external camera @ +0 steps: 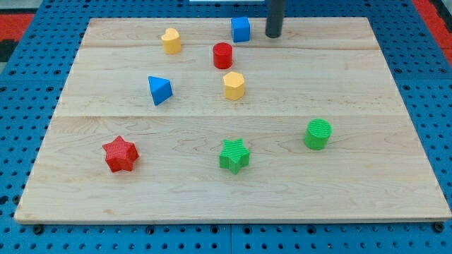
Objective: Slide the hexagon near to the triangle
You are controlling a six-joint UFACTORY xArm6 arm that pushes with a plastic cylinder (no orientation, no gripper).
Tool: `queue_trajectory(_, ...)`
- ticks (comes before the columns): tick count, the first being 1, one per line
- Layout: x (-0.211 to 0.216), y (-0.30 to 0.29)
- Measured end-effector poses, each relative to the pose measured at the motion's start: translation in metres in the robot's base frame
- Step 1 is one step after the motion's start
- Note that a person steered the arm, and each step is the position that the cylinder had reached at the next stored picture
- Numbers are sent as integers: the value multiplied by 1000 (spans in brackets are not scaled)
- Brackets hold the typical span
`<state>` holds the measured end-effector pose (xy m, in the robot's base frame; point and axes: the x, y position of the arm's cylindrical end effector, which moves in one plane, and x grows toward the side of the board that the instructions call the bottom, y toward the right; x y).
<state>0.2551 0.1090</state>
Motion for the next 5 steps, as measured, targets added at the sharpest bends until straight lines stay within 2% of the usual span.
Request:
queue_trajectory(1,73,6)
queue_trajectory(2,116,-56)
queue_trajectory(3,116,-145)
queue_trajectory(5,112,-136)
